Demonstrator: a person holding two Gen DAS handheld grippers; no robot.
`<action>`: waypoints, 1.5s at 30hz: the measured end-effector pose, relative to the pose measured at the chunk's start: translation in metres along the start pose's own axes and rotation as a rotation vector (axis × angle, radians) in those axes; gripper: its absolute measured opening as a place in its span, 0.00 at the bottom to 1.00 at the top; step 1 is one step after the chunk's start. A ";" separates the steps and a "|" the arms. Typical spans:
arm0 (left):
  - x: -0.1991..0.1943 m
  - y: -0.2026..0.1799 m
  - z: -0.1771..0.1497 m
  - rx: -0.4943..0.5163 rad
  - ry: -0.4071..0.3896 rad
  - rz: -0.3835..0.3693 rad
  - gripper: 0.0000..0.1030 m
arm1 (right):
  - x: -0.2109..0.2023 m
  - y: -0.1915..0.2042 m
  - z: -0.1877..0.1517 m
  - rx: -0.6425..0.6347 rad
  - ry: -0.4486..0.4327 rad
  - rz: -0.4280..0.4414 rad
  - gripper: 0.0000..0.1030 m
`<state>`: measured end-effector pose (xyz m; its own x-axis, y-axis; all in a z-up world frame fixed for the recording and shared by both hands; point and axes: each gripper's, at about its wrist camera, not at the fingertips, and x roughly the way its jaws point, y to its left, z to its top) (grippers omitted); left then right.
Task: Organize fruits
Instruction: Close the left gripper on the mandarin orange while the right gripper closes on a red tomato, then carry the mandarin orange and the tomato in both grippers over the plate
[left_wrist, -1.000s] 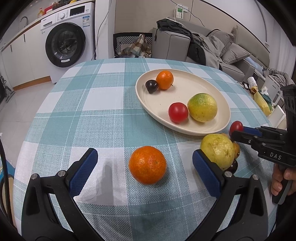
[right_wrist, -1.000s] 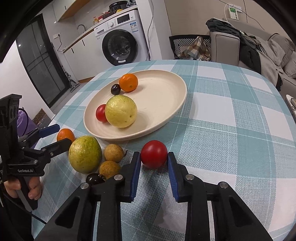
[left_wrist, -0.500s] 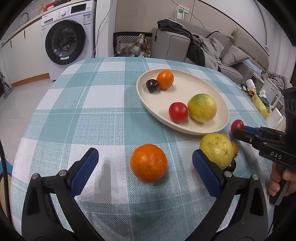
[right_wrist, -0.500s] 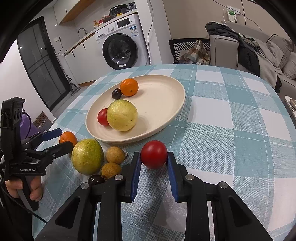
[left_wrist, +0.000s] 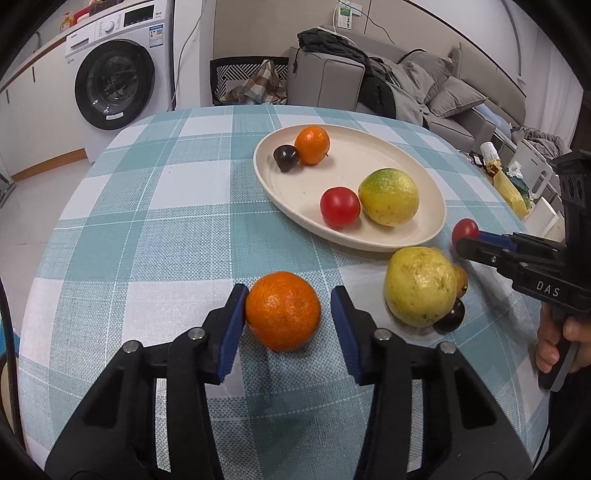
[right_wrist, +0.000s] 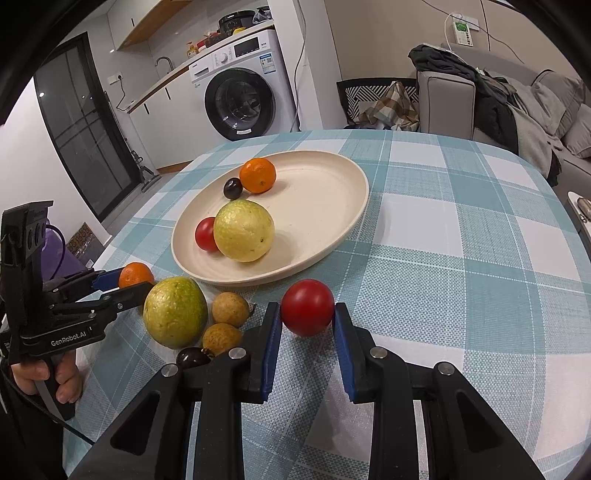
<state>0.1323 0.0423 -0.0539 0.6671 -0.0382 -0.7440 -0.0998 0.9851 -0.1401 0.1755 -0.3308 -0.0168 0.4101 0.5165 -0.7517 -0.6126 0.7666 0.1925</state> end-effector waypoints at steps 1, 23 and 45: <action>0.000 0.001 0.000 -0.004 -0.001 -0.001 0.38 | 0.000 0.000 0.000 0.000 0.000 0.001 0.28; 0.006 0.002 -0.001 0.000 0.027 -0.010 0.35 | 0.000 0.000 0.000 0.000 0.000 0.000 0.28; -0.023 -0.003 0.004 0.006 -0.102 -0.037 0.34 | -0.010 0.007 0.002 -0.032 -0.056 0.016 0.28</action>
<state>0.1203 0.0408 -0.0343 0.7416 -0.0577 -0.6683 -0.0692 0.9844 -0.1618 0.1683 -0.3303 -0.0065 0.4368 0.5496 -0.7122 -0.6404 0.7460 0.1829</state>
